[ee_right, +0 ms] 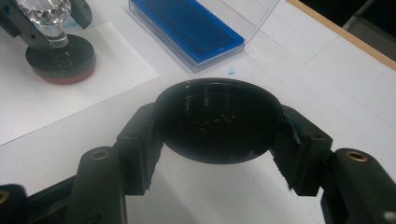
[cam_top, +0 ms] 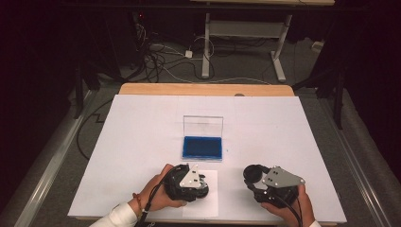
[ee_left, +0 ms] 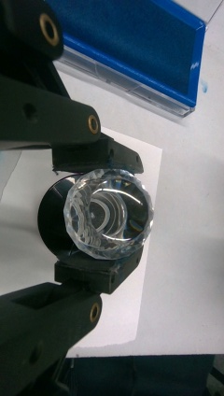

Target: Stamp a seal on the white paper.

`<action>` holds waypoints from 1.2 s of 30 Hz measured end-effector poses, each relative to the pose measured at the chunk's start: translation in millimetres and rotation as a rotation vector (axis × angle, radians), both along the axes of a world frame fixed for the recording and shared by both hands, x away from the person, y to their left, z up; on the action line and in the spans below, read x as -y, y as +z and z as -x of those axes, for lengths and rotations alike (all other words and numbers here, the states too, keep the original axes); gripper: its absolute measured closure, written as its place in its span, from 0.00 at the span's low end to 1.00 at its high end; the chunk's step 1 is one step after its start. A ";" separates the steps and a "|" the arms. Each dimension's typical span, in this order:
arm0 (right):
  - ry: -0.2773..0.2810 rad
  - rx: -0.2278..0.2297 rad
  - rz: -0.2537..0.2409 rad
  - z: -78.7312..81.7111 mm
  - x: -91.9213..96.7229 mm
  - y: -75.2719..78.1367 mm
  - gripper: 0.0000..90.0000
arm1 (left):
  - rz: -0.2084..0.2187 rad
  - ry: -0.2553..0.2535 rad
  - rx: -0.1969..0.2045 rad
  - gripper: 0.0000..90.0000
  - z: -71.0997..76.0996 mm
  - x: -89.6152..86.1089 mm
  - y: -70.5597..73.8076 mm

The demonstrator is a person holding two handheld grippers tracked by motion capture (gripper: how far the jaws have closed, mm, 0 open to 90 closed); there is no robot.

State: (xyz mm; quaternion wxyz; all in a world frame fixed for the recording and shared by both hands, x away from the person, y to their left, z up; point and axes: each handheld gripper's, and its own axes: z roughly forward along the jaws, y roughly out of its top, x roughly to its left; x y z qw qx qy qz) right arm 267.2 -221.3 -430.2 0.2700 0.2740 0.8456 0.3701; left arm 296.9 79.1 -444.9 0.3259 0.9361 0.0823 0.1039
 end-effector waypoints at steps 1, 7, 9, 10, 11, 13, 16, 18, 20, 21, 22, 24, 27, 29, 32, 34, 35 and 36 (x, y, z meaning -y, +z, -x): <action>-0.002 -0.002 -0.004 0.0 -0.1 0.0 0.43 | 0.004 0.001 -0.005 0.61 -0.6 -0.2 -0.3; -0.002 -0.007 -0.006 -0.2 -0.4 -0.5 0.43 | 0.004 0.006 -0.016 0.61 -1.9 1.2 -0.4; 0.001 -0.001 -0.007 0.0 -0.5 -0.1 0.43 | 0.001 0.006 -0.017 0.61 -2.0 1.4 -0.2; 0.000 0.001 -0.011 0.4 -0.9 0.3 0.43 | 0.004 0.008 -0.019 0.61 -2.0 1.3 -0.5; 0.003 0.003 -0.011 0.6 -1.1 0.7 0.43 | 0.006 0.008 -0.021 0.61 -2.1 0.9 -0.7; 0.002 0.003 -0.011 1.1 -2.2 0.7 0.43 | 0.012 0.008 -0.026 0.61 -2.7 0.1 -1.1; 0.002 -0.002 -0.007 1.6 -3.0 0.0 0.43 | 0.015 0.010 -0.028 0.61 -2.3 -0.3 -1.5; 0.001 -0.001 -0.009 1.5 -2.7 0.1 0.43 | 0.019 0.012 -0.032 0.61 -2.5 -0.6 -1.7; 0.003 0.001 -0.010 1.2 -2.2 0.3 0.43 | 0.018 0.011 -0.032 0.61 -2.5 -0.8 -1.7; 0.003 0.002 -0.009 1.3 -2.0 0.3 0.43 | 0.017 0.012 -0.032 0.61 -2.4 -0.6 -1.7; 0.005 0.003 -0.008 1.4 -1.7 0.4 0.43 | 0.018 0.012 -0.032 0.61 -2.3 -0.5 -1.8; 0.005 0.004 -0.009 1.4 -1.4 0.5 0.43 | 0.016 0.011 -0.033 0.61 -2.6 -0.5 -1.6; 0.003 0.006 -0.010 1.4 -1.2 1.0 0.43 | 0.006 0.009 -0.037 0.61 -3.0 -0.4 -0.6; 0.004 0.007 -0.009 1.8 -1.4 1.1 0.43 | 0.006 0.008 -0.031 0.61 -2.6 -0.1 -0.9; 0.006 0.006 -0.008 1.8 -1.4 1.2 0.43 | 0.004 0.008 -0.037 0.61 -3.2 -0.2 -0.5; 0.006 0.006 -0.008 1.8 -1.2 1.2 0.43 | 0.005 0.013 -0.041 0.61 -3.4 0.4 -0.4; 0.002 0.006 -0.011 2.0 -1.2 1.3 0.43 | 0.000 0.011 -0.036 0.61 -3.0 0.5 0.0; 0.004 0.008 -0.010 1.8 -0.8 1.3 0.43 | -0.001 0.015 -0.040 0.61 -3.2 0.5 0.8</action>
